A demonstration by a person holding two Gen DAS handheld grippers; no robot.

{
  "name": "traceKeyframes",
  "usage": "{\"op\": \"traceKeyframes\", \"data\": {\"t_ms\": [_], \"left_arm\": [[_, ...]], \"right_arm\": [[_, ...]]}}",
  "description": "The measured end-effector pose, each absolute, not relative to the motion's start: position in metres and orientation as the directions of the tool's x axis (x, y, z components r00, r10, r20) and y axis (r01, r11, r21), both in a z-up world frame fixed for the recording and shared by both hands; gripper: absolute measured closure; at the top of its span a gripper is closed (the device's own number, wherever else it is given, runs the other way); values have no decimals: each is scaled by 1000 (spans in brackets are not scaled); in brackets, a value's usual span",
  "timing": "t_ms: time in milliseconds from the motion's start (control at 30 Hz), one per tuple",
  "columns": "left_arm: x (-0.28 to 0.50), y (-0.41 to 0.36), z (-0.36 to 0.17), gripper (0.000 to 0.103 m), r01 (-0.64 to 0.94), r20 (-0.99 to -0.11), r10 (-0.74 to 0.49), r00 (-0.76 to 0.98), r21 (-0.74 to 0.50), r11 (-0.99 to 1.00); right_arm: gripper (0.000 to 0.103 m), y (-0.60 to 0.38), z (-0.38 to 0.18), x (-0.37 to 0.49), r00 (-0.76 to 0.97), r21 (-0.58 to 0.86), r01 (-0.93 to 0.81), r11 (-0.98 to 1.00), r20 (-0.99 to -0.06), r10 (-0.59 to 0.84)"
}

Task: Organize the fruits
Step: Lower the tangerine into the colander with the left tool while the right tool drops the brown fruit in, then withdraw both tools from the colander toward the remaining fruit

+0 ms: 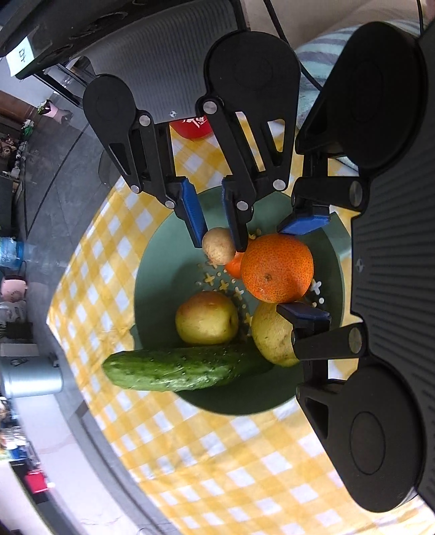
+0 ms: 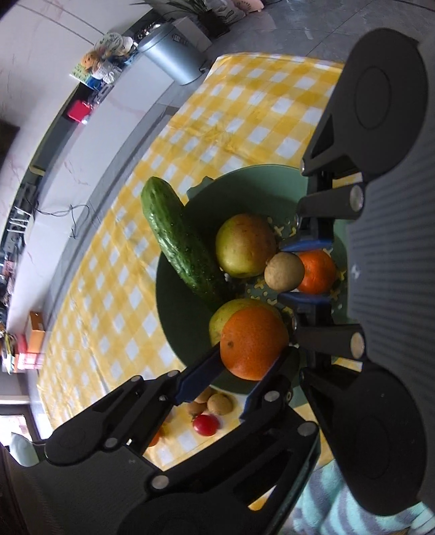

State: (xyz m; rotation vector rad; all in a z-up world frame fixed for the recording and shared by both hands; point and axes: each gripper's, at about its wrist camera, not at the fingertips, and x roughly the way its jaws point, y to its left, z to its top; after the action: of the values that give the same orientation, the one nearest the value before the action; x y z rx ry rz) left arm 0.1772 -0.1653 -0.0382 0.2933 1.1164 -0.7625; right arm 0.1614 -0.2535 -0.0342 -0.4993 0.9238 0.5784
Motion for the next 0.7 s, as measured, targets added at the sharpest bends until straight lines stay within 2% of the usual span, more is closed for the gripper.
{"op": "traceKeyframes", "data": {"t_ms": [333,700], "left_arm": [[188,-163,-57,53,652,-903,-403,152,-214,727],[188,-166,-69,53,638,-912,-391,127,-227,736]], "right_arm": [[81,-250,-44,171,404,-128,-689,713,-885,231],[81,-244,-55,176,352,-123,-690,714,-918,182]]}}
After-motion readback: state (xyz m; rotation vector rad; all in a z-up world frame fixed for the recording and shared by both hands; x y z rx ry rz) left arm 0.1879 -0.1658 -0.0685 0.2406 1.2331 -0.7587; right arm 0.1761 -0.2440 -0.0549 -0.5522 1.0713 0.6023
